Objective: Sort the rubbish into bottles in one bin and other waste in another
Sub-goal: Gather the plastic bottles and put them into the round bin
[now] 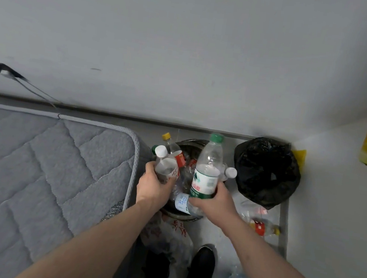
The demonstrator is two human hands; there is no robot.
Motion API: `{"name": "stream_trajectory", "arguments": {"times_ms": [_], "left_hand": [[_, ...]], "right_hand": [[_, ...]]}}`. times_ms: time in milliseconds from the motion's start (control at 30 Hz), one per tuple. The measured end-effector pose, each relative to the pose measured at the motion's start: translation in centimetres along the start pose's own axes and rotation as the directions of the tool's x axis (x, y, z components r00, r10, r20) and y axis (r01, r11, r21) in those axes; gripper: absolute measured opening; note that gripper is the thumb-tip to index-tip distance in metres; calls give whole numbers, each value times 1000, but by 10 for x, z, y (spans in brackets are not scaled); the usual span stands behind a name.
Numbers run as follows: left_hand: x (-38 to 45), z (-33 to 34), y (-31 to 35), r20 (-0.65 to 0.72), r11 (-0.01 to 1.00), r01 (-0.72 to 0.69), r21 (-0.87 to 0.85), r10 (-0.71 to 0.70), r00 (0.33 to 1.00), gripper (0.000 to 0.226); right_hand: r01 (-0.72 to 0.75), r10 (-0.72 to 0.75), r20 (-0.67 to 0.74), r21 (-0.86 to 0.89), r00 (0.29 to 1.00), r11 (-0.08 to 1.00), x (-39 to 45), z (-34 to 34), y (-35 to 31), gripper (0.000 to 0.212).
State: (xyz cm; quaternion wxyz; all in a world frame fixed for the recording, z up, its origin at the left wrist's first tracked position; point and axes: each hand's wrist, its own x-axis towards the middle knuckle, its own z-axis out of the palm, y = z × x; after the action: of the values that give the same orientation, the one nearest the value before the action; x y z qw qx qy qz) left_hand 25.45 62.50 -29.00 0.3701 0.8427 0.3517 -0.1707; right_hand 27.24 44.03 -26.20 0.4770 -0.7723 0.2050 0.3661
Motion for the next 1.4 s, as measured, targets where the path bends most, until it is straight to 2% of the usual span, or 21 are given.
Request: {"name": "stream_trajectory", "arguments": {"times_ms": [100,167,300,533,867,1000,1200,1300,1400], "left_hand": [[7,0,-3,2,996,-4,88,4,1000,54],[13,0,-3,9,991,17,129,-19,1000,61],[23,1,-1,57,971,44,233,-59,997,69],[29,-1,3,100,958,76,275,-107,989,82],[27,-2,12,144,921,10,390,-72,987,71],[21,-5,17,165,917,-33,398,-36,986,74],[-3,-20,22,247,877,-162,453,51,968,65],[-23,-31,15,289,868,-204,452,74,955,57],[-45,-37,6,306,855,-234,462,94,947,58]], "right_hand": [[89,-123,-125,-246,985,965,22,21,-16,66],[95,-182,-166,-426,969,899,35,32,-20,62],[44,-169,-180,-549,969,835,60,53,-11,64],[-7,-182,-253,-601,950,799,63,61,-1,67],[10,-184,-220,-616,958,788,52,41,-2,60],[27,-183,-196,-607,964,794,40,37,0,60],[47,-150,-178,-481,973,876,-9,15,18,62],[22,-122,-187,-464,975,886,-45,3,41,62],[-50,-43,-189,-461,981,886,-86,-12,66,67]]}}
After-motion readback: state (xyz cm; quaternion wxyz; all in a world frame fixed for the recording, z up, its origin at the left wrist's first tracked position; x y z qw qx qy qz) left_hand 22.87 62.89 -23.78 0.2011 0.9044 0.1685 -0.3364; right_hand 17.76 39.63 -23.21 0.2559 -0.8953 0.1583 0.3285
